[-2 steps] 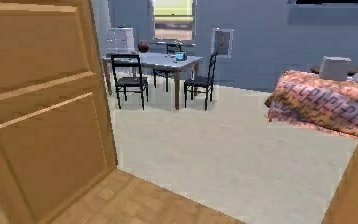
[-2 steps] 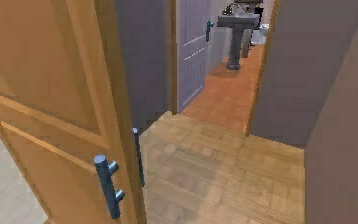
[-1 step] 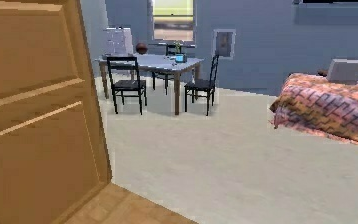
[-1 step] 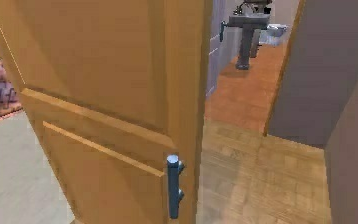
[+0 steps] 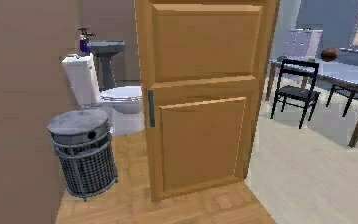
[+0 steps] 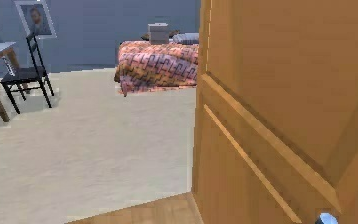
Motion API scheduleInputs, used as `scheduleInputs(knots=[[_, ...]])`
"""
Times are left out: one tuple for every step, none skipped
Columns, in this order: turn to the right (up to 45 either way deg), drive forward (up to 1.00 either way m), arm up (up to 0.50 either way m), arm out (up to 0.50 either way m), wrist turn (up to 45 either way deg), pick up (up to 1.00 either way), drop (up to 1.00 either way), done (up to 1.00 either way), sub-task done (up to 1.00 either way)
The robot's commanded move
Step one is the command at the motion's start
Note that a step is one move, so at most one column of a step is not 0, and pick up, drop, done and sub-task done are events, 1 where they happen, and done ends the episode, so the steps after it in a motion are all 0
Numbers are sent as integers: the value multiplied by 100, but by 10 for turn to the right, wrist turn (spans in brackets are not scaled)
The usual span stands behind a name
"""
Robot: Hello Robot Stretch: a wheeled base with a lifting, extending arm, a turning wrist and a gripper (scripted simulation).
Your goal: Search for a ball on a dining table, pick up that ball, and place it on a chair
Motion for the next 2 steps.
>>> scheduleInputs(knots=[[-90,0,0,0,0,0,0,0,0],[0,15,0,0,0,0,0,0,0]])
